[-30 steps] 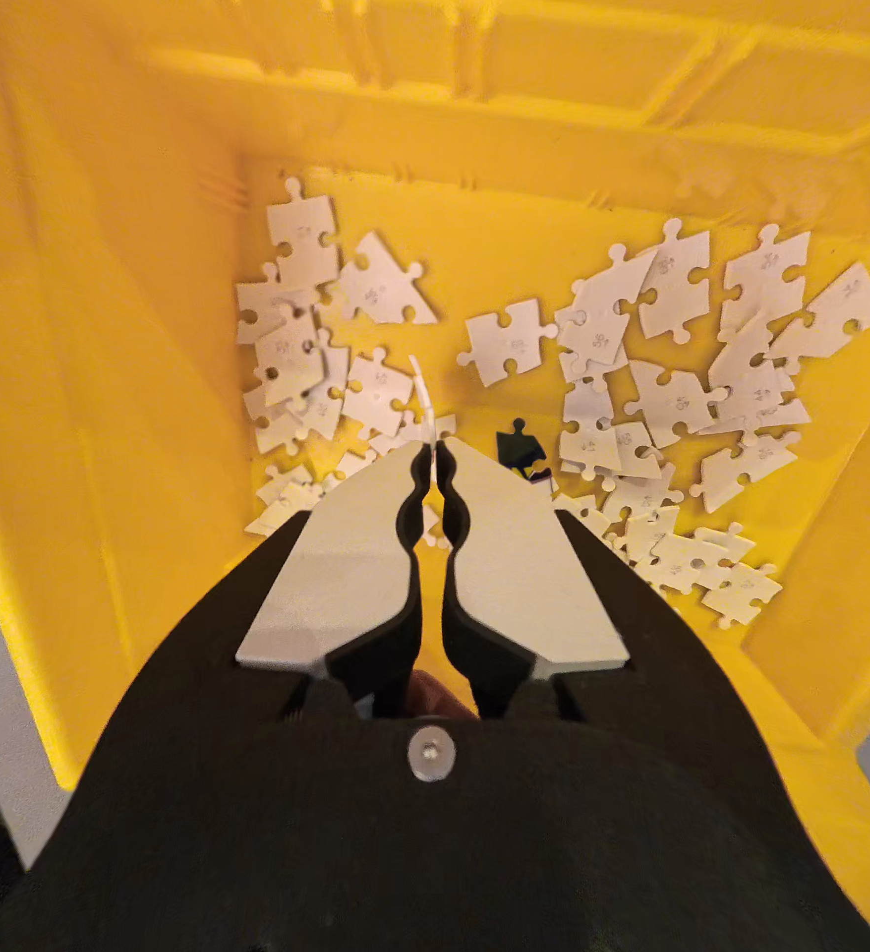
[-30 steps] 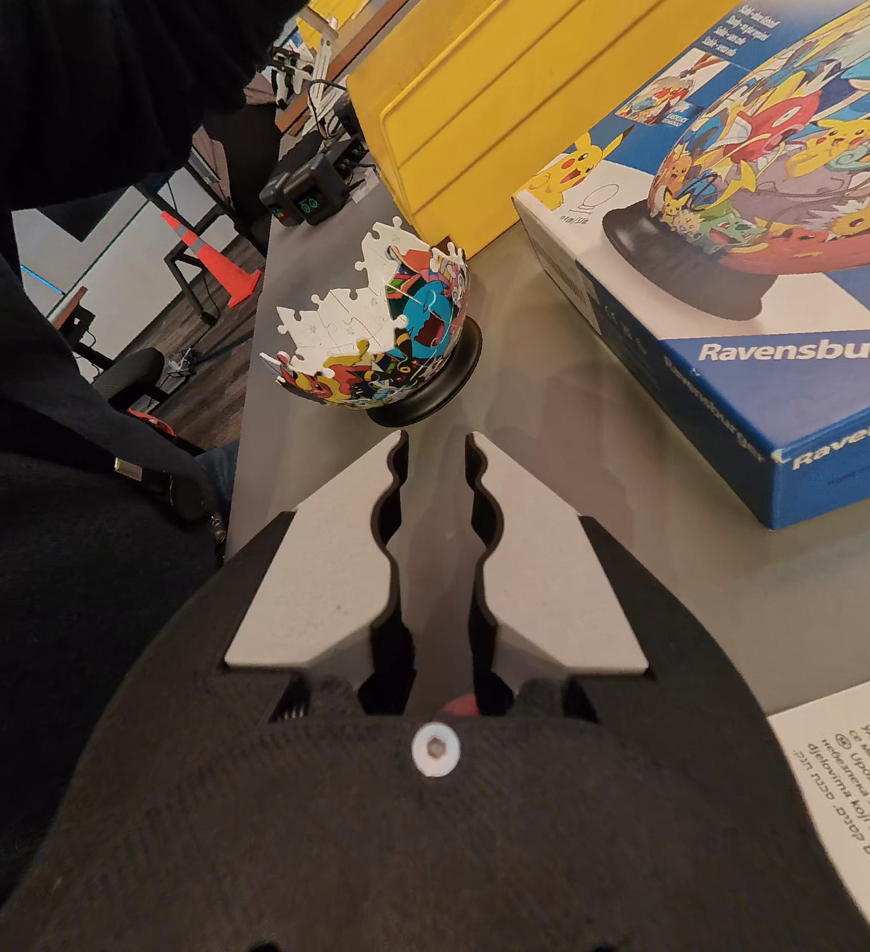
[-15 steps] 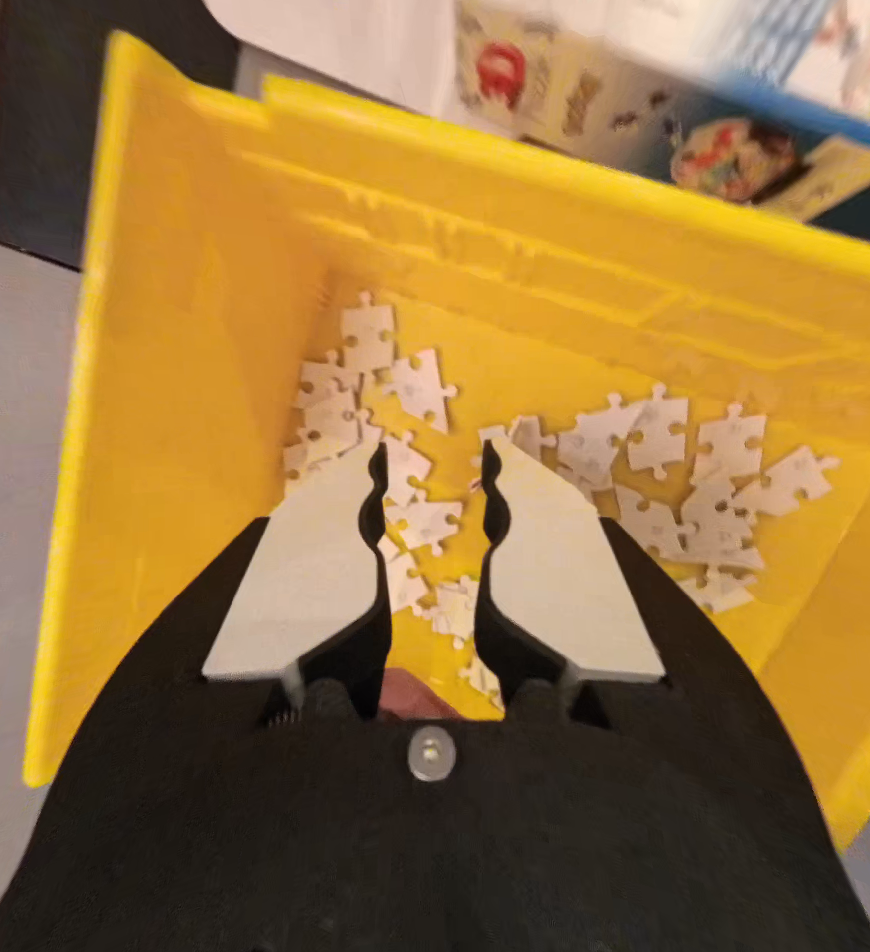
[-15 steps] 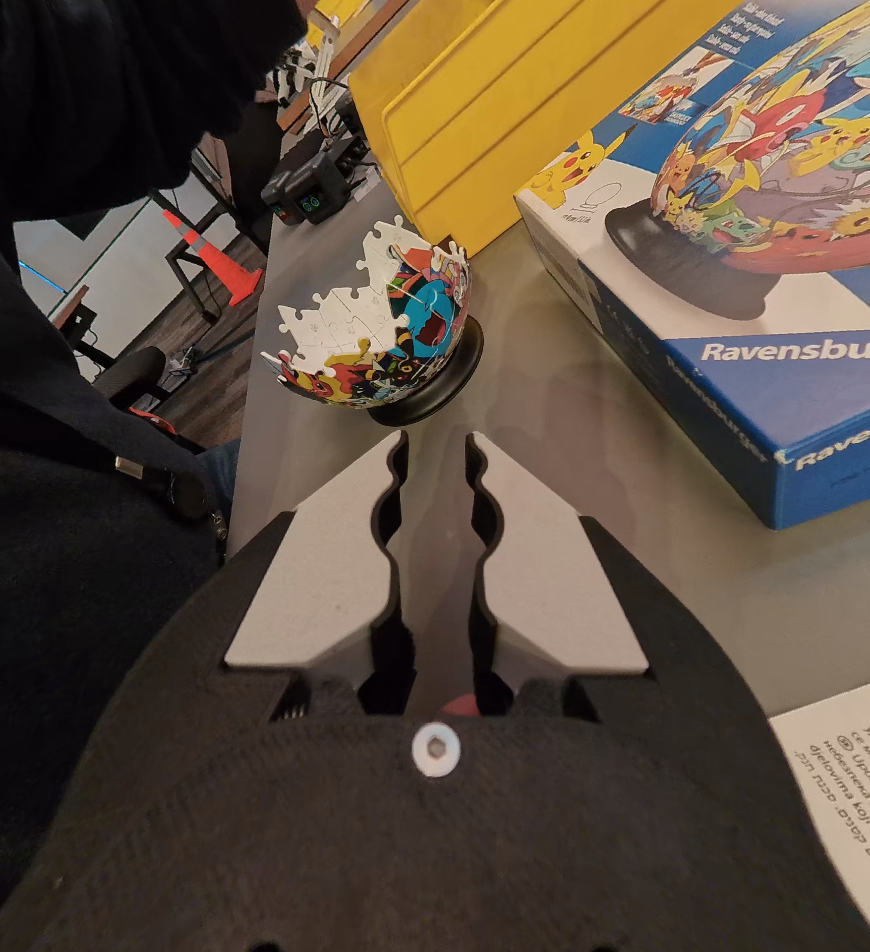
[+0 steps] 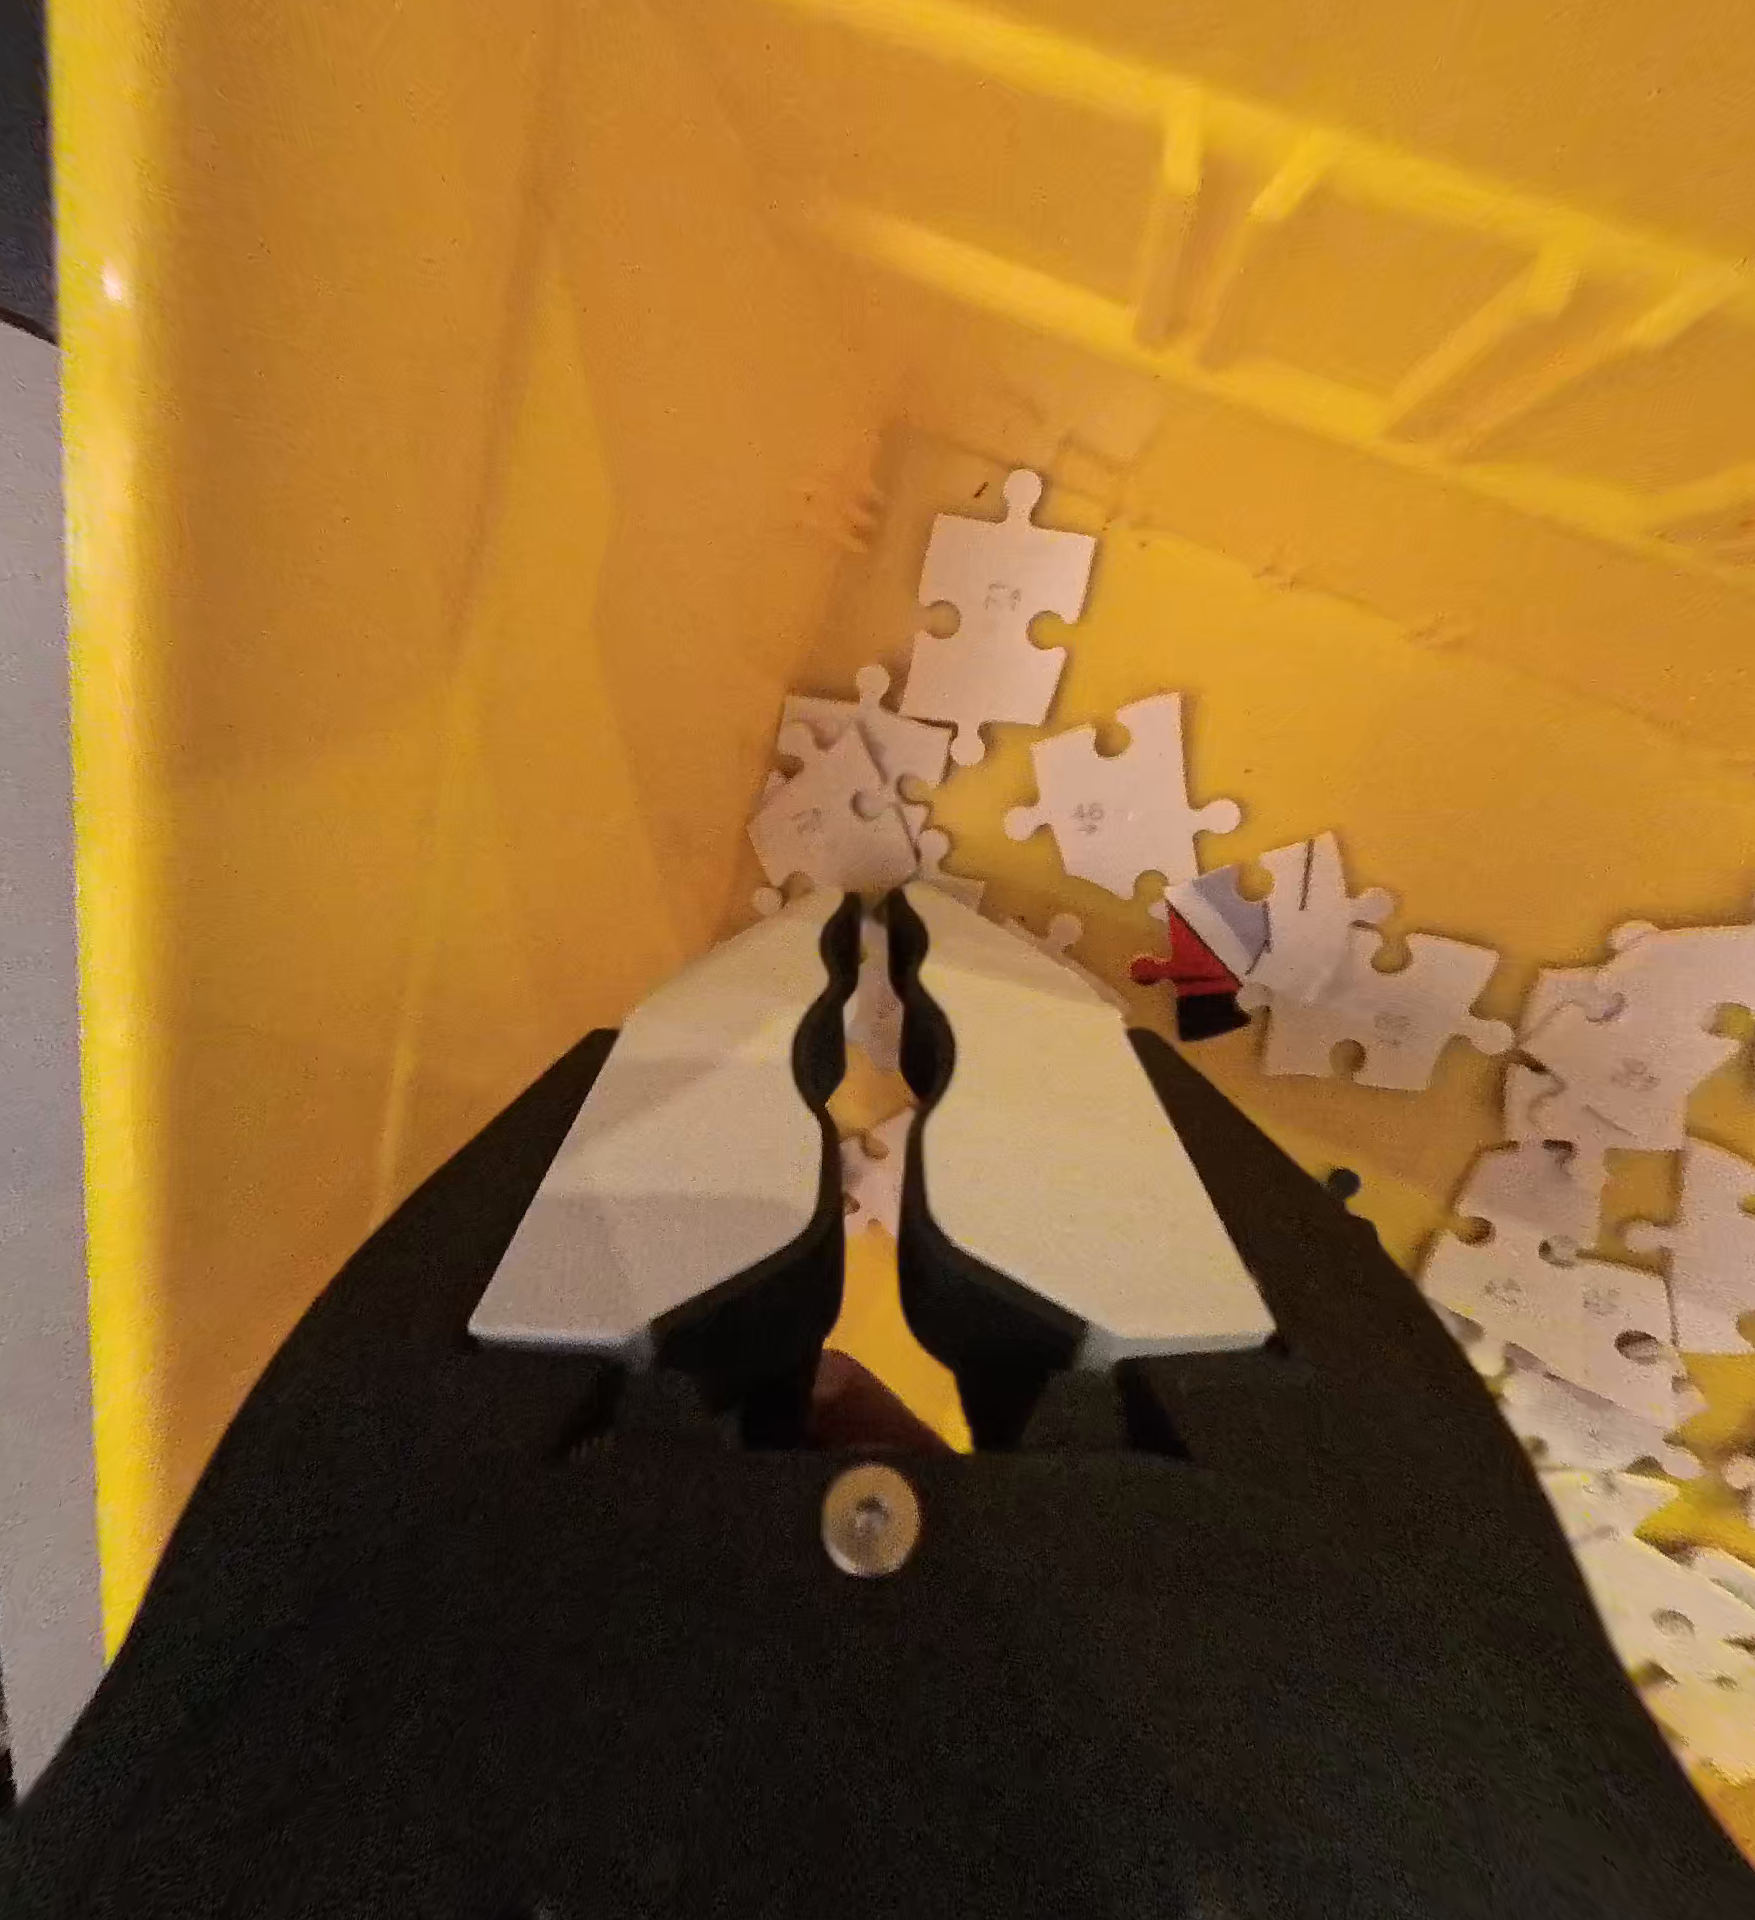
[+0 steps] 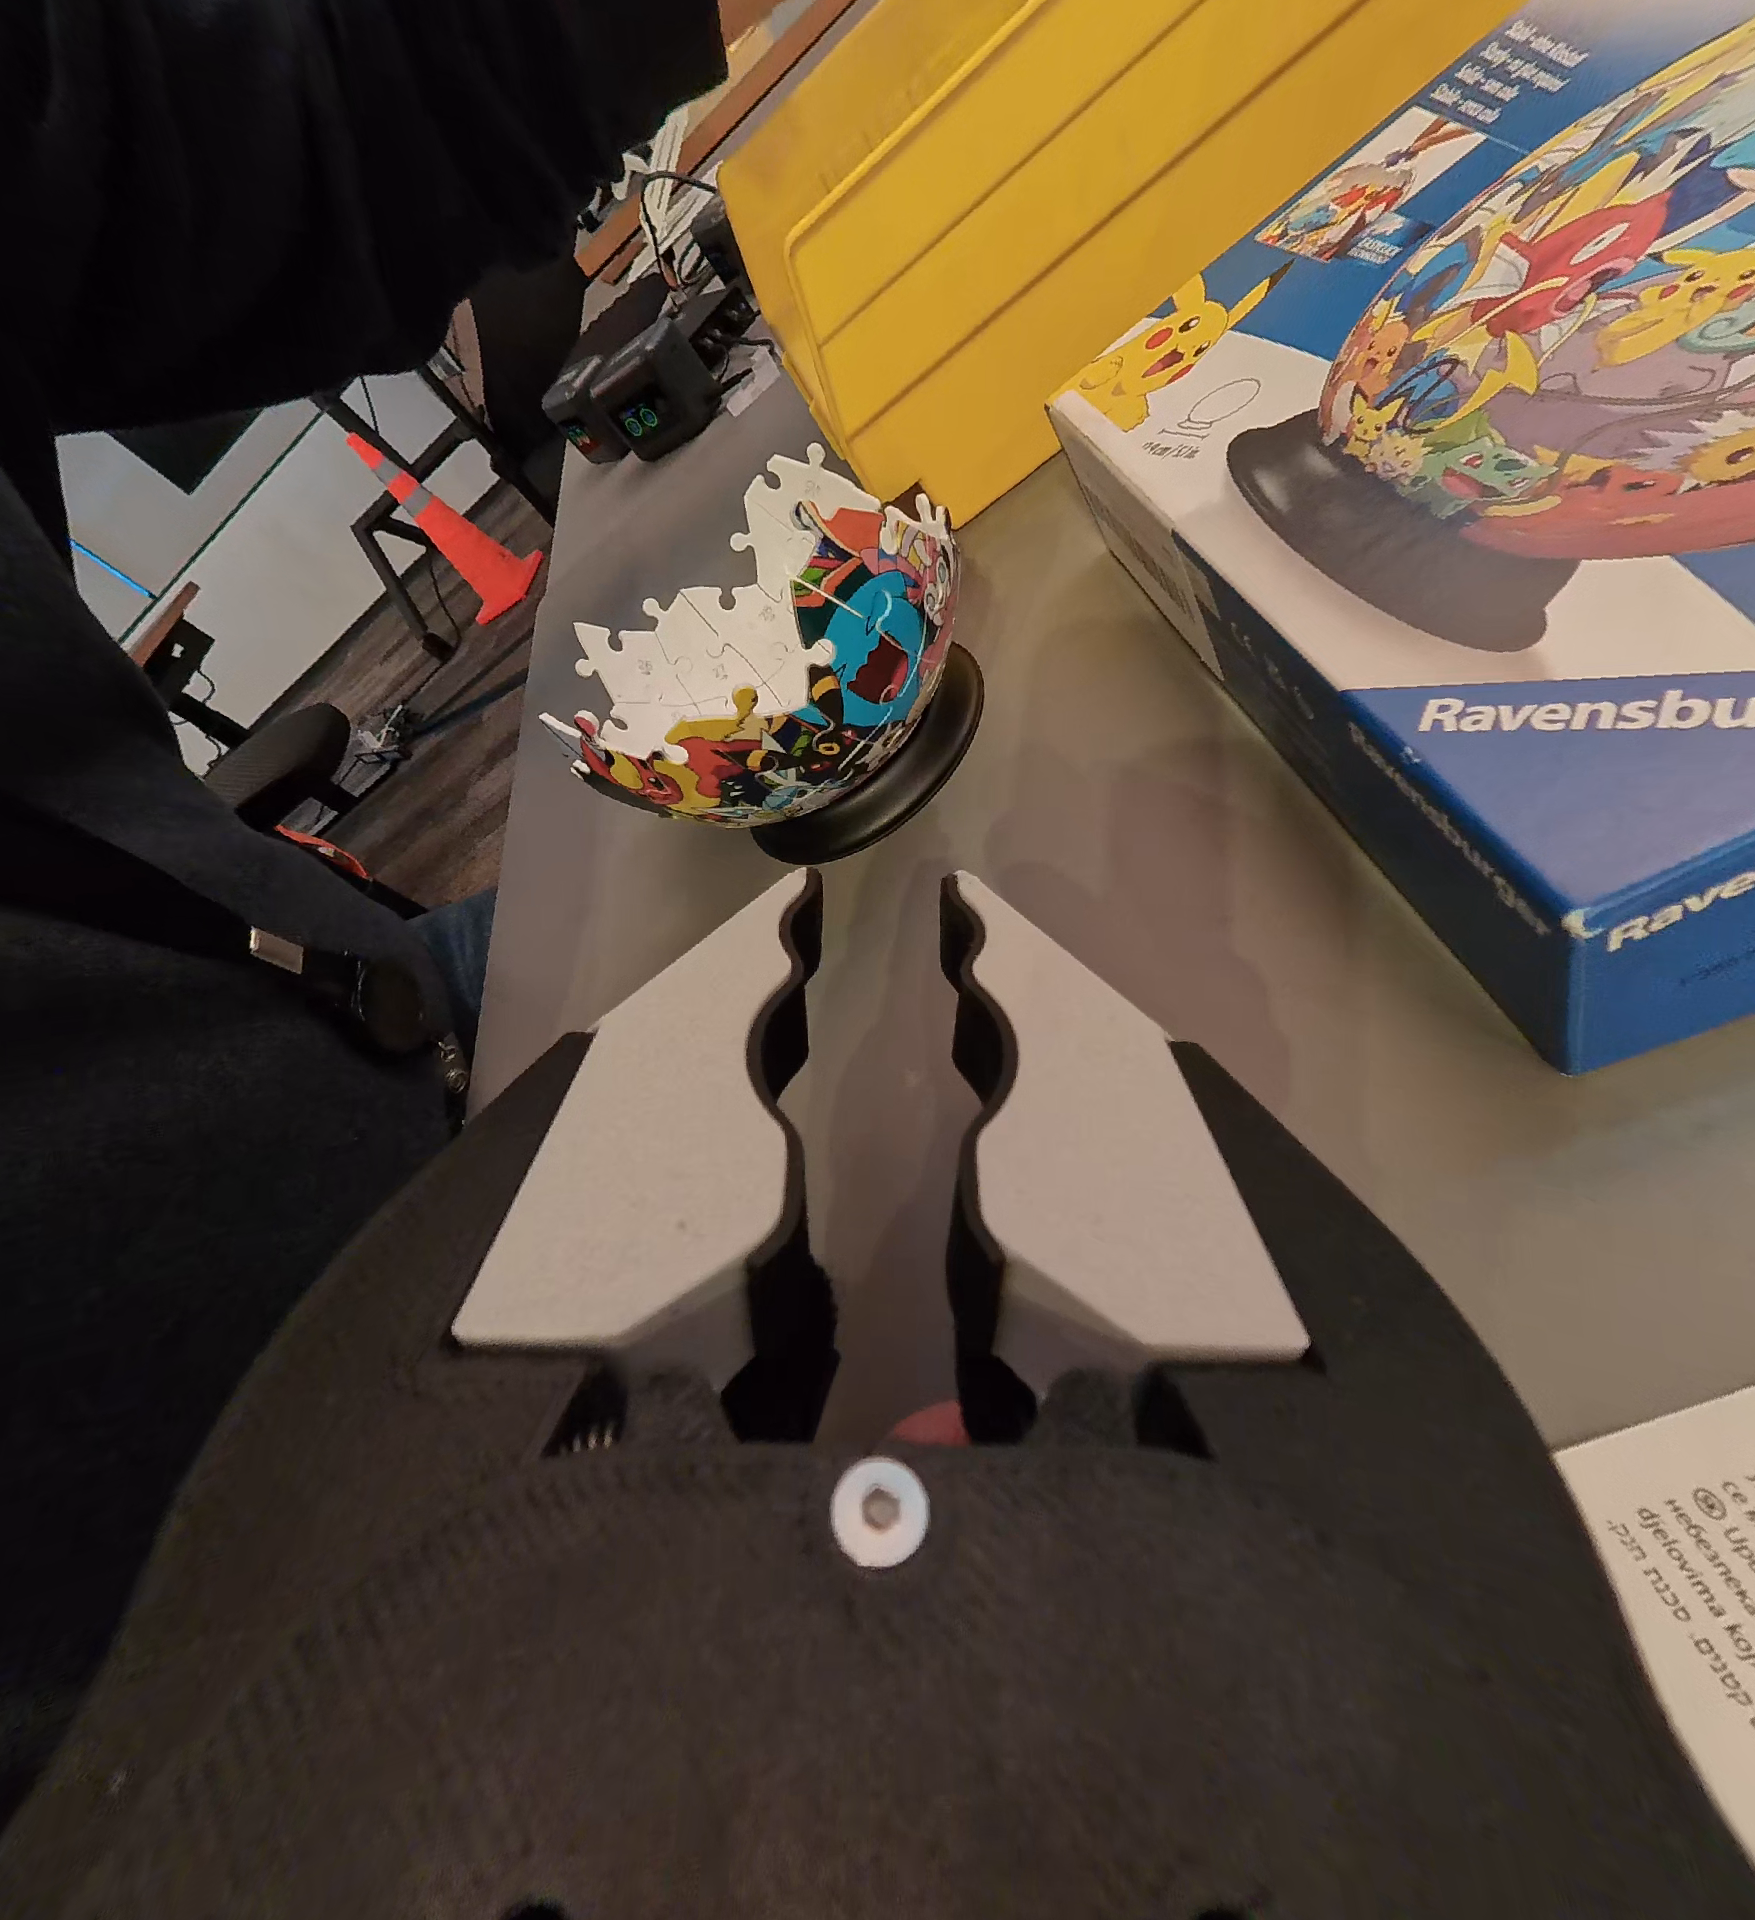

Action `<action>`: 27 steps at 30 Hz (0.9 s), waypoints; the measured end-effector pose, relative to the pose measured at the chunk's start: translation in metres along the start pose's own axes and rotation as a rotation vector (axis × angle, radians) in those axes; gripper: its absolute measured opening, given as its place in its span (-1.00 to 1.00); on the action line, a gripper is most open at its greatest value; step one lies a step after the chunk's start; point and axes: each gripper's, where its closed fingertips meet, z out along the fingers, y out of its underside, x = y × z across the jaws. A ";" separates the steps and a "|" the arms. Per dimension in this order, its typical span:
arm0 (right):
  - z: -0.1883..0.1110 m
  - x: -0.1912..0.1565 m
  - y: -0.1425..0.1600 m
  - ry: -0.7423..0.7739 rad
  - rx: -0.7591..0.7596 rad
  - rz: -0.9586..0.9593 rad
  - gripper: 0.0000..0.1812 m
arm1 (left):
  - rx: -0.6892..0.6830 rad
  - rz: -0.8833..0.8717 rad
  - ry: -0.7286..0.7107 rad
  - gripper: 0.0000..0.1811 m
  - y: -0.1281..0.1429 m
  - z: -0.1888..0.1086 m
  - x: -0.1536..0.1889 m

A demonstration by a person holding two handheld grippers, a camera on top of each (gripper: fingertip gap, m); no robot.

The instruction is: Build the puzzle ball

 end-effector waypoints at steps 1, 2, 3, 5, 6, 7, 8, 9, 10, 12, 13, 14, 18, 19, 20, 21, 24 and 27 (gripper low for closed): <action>0.000 0.000 0.000 0.000 0.001 0.000 -0.76 | 0.011 0.009 -0.007 -0.98 -0.001 0.000 0.000; 0.000 0.000 0.000 0.000 0.001 -0.001 -0.76 | 0.012 0.001 -0.014 -1.00 -0.001 0.000 -0.002; 0.000 0.000 0.000 0.000 0.001 -0.001 -0.76 | 0.009 -0.007 -0.018 -1.00 0.000 0.000 -0.003; 0.000 0.000 0.000 0.000 0.003 -0.002 -0.76 | 0.023 0.020 -0.059 -1.00 -0.002 -0.002 -0.007; 0.000 0.000 0.000 -0.001 0.003 -0.002 -0.76 | 0.013 0.004 -0.060 -1.00 0.000 -0.003 -0.007; 0.000 0.000 0.000 -0.001 0.002 -0.001 -0.76 | -0.020 -0.021 -0.045 -0.94 0.004 -0.003 -0.005; 0.000 0.000 0.000 -0.002 0.001 -0.001 -0.76 | -0.030 -0.035 -0.045 -0.76 0.005 -0.002 -0.006; 0.000 0.000 0.000 -0.003 0.001 -0.001 -0.76 | -0.015 -0.053 -0.070 -0.65 0.003 -0.003 -0.011; 0.000 -0.001 0.000 -0.002 0.001 -0.001 -0.76 | 0.009 -0.064 -0.075 -0.69 -0.001 -0.003 -0.013; 0.000 -0.001 0.000 -0.001 0.000 -0.001 -0.76 | 0.026 -0.098 -0.037 -0.73 -0.003 0.001 -0.008; 0.000 0.000 0.000 -0.001 0.000 -0.002 -0.76 | 0.030 -0.113 -0.023 -0.74 -0.004 0.001 -0.008; 0.000 0.000 0.000 -0.001 0.000 -0.002 -0.76 | 0.030 -0.125 0.000 -0.76 -0.004 0.001 -0.006; 0.000 -0.001 0.000 -0.002 -0.001 -0.002 -0.76 | 0.046 -0.113 0.050 -0.89 -0.007 0.002 -0.003; 0.000 -0.001 0.000 -0.002 -0.001 -0.001 -0.76 | 0.053 -0.089 0.038 -0.93 -0.008 0.003 -0.003; 0.000 -0.001 0.000 -0.002 0.001 -0.002 -0.76 | 0.055 -0.071 0.016 -0.98 -0.008 0.004 -0.005; 0.000 -0.001 0.000 -0.002 0.001 -0.002 -0.76 | 0.049 -0.078 0.008 -1.00 -0.008 0.004 -0.006; 0.000 -0.001 0.000 -0.003 0.003 -0.002 -0.76 | 0.050 -0.069 -0.006 -1.00 -0.008 0.001 -0.007; 0.000 -0.001 0.000 -0.006 0.003 -0.001 -0.76 | 0.070 -0.134 -0.030 -0.91 -0.011 -0.005 -0.009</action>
